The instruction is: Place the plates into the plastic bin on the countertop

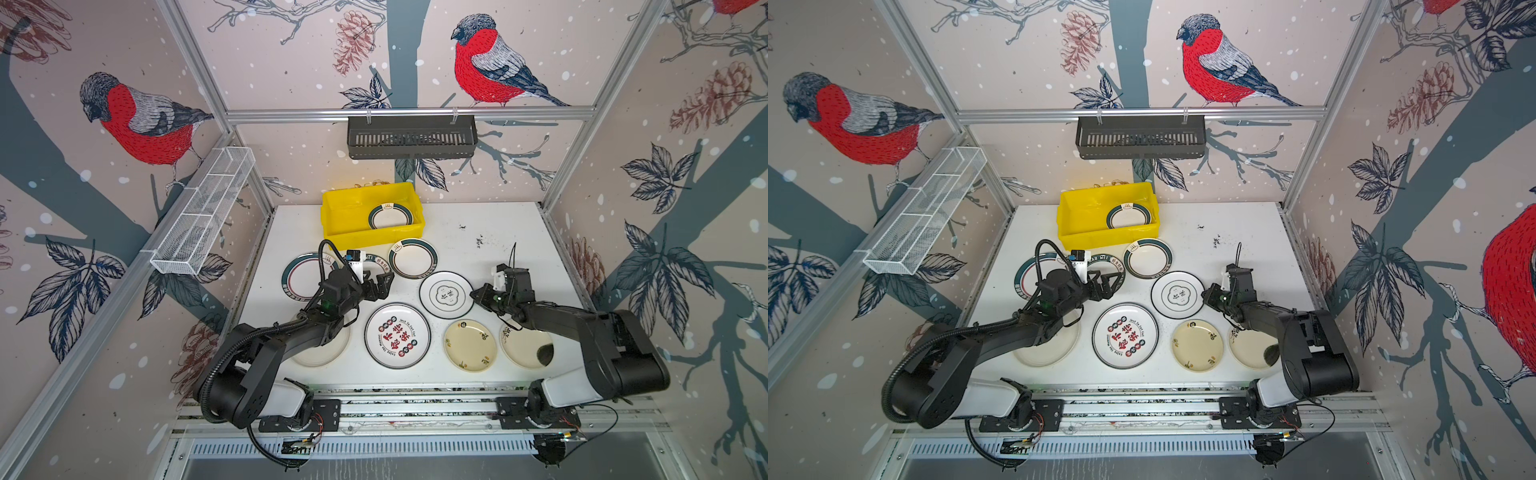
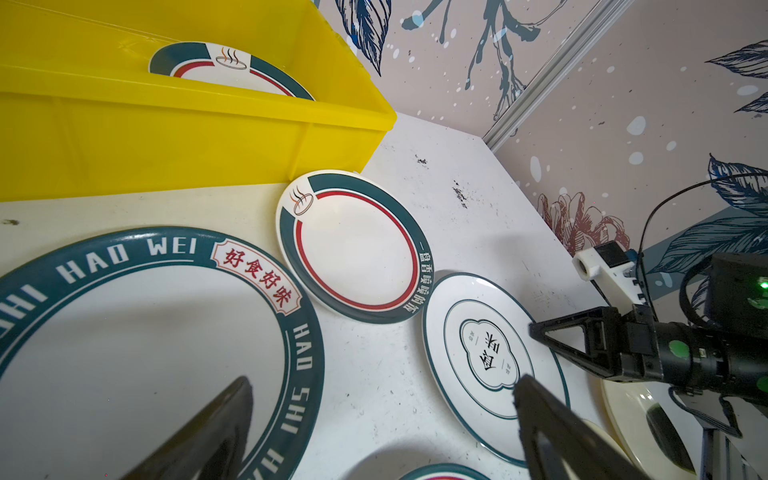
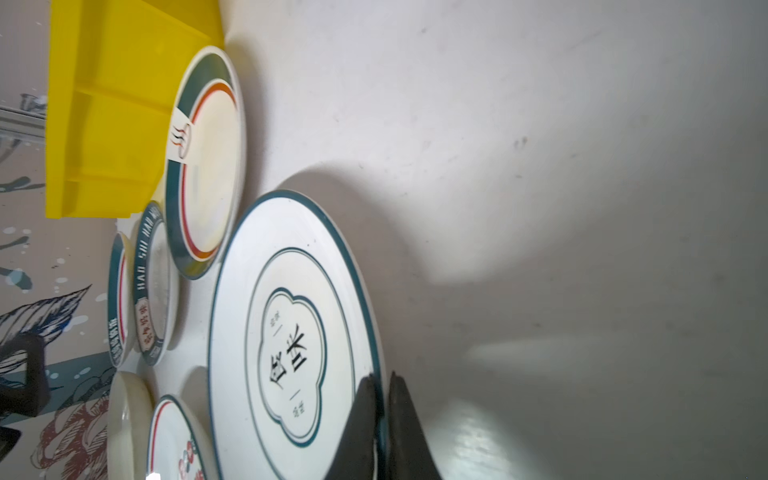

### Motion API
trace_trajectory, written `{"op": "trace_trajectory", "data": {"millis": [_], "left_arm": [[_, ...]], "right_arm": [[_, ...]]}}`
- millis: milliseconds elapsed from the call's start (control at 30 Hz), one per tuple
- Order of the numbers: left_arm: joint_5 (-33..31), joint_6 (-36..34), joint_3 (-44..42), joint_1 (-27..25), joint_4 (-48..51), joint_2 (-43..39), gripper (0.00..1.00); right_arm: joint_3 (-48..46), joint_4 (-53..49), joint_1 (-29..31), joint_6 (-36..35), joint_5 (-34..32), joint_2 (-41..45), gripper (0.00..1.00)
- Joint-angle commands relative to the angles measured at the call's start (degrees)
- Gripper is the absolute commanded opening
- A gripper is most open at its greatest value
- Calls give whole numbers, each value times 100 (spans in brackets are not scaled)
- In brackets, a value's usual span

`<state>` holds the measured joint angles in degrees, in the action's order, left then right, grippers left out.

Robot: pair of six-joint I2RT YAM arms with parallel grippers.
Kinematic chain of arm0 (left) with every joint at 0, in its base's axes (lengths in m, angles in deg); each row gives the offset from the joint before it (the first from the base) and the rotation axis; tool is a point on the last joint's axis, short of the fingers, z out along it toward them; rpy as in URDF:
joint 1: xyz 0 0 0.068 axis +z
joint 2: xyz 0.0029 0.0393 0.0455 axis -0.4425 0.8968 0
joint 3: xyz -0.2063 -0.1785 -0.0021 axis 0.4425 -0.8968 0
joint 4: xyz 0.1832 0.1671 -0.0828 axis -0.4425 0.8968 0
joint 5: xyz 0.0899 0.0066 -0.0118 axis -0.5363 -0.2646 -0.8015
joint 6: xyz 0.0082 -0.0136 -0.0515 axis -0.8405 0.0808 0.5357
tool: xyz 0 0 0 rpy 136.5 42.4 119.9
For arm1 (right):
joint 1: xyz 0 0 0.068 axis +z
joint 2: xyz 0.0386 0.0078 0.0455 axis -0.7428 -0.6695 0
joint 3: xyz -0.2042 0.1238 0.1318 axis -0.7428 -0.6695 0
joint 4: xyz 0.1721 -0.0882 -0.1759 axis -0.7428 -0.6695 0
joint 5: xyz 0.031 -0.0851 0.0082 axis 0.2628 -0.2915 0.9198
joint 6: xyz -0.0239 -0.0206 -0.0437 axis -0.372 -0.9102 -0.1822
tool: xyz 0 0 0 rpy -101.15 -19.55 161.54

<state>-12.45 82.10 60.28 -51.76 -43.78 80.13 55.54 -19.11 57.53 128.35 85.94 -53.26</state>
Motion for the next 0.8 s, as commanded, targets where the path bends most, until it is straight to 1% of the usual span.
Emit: {"op": "trace_trajectory", "data": {"millis": [0, 367, 567, 667, 767], "left_arm": [[61, 4, 7, -8, -252, -40, 97], [70, 12, 15, -17, -270, 21, 97], [-70, -60, 50, -26, -126, 39, 97], [-110, -64, 83, -48, -68, 47, 97], [-143, -56, 110, -83, -46, 64, 97]], "right_arm": [[-85, -139, -16, 70, -430, 289, 8], [-125, -502, -151, 110, -864, 1116, 3], [-207, -493, -286, 217, -802, 1504, 1], [-405, -278, -323, 305, -661, 1822, 0], [-559, -221, -391, 429, -654, 2170, 0]]}}
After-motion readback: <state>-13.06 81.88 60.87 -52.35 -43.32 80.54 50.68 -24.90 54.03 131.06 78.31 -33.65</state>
